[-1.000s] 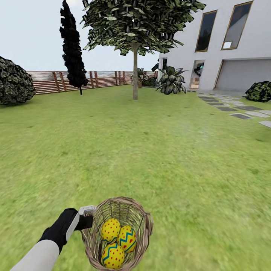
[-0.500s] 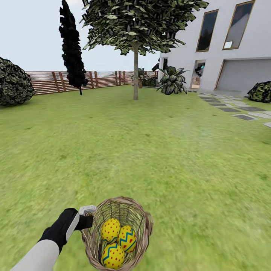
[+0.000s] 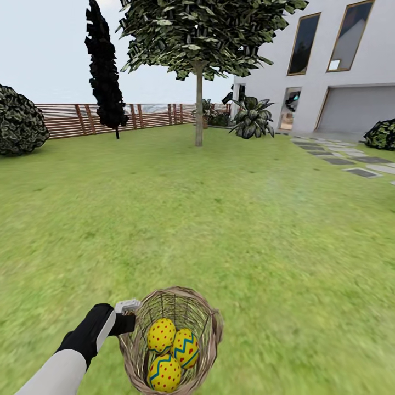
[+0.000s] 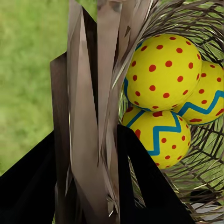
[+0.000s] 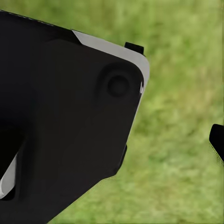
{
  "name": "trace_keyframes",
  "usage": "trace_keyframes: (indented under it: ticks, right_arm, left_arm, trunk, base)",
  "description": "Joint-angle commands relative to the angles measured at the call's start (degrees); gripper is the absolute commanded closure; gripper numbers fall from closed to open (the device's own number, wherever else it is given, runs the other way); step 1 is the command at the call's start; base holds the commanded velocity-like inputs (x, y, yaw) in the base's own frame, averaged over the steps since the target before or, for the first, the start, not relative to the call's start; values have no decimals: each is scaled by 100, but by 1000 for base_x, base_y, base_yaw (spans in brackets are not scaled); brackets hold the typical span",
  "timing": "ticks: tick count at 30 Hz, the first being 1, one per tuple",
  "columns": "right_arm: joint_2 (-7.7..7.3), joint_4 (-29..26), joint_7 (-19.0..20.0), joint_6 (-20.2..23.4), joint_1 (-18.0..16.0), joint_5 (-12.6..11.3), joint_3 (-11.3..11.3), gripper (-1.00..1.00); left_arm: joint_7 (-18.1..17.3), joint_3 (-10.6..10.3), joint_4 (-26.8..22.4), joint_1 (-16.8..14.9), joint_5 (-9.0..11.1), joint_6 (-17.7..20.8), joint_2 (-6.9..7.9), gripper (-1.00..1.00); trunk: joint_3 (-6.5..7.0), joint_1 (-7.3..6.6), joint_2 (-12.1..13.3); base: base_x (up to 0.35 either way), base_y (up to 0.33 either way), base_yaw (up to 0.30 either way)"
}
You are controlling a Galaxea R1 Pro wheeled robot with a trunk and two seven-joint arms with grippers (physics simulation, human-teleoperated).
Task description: Take the three Easter eggs out of the wicker basket on the lawn in the garden, then place them on the lawn next to a single tree (choose any tree) so that all three eggs are next to the same tree and none are left in the basket.
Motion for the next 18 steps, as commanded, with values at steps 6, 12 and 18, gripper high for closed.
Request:
trace_keyframes:
  ticks: [6, 12, 18]
  right_arm:
    - [-4, 24, 7, -39, -11, 44, -48, -100]
    - [-2, 24, 7, -39, -10, 44, -48, -100]
    - [-2, 24, 7, -39, -11, 44, -48, -100]
  left_arm:
    - [-17, 19, -7, -5, 69, 27, -1, 100]
    - [-17, 19, -11, -2, 70, 27, -3, 100]
    - [-17, 19, -16, -5, 69, 30, -1, 100]
  trunk:
    - [-8, 5, -7]
    - [-8, 5, -7]
    - [-8, 5, -7]
  base:
    - [324, 103, 0]
    - [324, 103, 0]
    - [324, 103, 0]
